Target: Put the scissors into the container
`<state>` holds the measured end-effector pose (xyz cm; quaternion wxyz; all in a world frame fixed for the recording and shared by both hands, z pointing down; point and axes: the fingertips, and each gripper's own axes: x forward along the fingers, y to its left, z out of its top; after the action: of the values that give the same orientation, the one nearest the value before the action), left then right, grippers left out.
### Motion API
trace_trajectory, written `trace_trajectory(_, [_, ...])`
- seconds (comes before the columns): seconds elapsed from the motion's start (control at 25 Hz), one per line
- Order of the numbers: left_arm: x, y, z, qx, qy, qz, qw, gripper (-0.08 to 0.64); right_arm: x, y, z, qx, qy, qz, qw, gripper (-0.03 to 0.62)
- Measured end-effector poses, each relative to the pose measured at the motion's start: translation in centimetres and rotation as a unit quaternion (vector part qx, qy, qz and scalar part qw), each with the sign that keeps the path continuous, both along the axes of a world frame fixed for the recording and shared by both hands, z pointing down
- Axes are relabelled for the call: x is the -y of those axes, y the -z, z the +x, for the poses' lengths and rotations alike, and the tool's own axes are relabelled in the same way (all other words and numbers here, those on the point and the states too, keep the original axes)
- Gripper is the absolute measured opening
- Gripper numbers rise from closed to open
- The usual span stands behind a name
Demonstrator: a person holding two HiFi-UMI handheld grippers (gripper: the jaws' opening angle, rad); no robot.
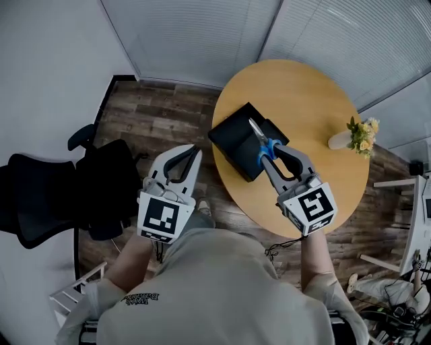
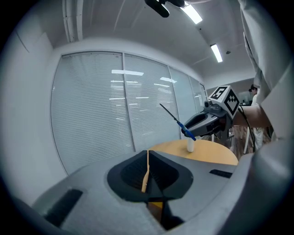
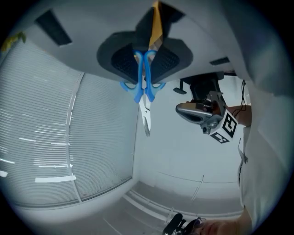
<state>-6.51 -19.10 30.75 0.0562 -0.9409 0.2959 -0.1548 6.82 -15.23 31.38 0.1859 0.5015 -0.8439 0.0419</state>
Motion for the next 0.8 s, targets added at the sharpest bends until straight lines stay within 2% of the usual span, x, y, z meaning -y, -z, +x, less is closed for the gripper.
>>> trace_trajectory(0.36, [4.0,-2.5,-0.9,-0.011,0.001,-0.028,0.9996,0.029,4.9,-3.2,-1.2,-0.069,0.053,-0.058,0.994,0.097])
trace_trajectory(0.8, [6.2,-6.1,0.5,-0.007,0.036,-0.068,0.997,0.029,8.1,-9.8,0.5,-0.134,0.145,-0.133,0.971,0.097])
